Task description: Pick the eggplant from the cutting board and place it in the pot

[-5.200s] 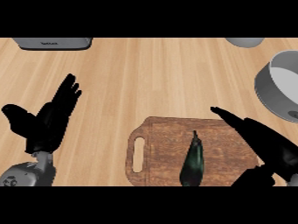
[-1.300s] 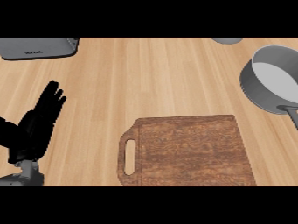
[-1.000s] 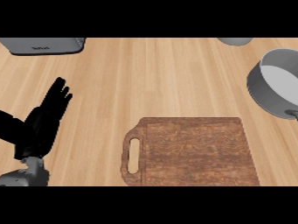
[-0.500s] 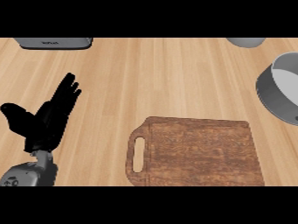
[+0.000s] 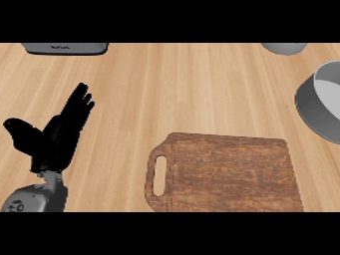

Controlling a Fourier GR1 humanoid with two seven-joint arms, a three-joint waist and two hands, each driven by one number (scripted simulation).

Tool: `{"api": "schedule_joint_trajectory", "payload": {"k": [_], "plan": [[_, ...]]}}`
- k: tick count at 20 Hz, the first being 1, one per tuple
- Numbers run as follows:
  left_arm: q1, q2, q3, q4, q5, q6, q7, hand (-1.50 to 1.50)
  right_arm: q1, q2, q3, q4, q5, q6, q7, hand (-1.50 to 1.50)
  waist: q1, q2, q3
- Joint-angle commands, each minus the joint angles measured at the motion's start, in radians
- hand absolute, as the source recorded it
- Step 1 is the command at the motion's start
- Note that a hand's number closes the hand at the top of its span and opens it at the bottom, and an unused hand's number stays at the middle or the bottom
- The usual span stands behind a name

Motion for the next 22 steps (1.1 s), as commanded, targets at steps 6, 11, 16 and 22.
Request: {"api": "schedule_joint_trajectory", "payload": {"k": [6,11,16,22], "plan": [[0.026,0.022,0.027,-0.029,0.034,-0.039,0.004,0.00,-0.133,0.190,0.126,0.228,0.011,-0.067,0.001,-1.50,0.008,-0.002,0.000],[-0.050,0.024,0.052,0.040,0.020,-0.023,0.008,0.00,-0.195,0.288,0.118,0.343,-0.056,-0.078,-0.036,-1.50,-0.010,-0.001,0.001],[0.038,0.009,0.013,-0.018,0.013,-0.038,-0.015,0.00,-0.263,0.293,-0.031,0.400,-0.079,-0.199,-0.157,-1.50,-0.005,-0.003,0.001],[-0.011,0.002,0.028,-0.007,-0.003,-0.001,0.024,0.00,-0.263,0.296,-0.150,0.332,-0.052,-0.357,-0.207,-1.50,-0.024,-0.006,0.001]]}}
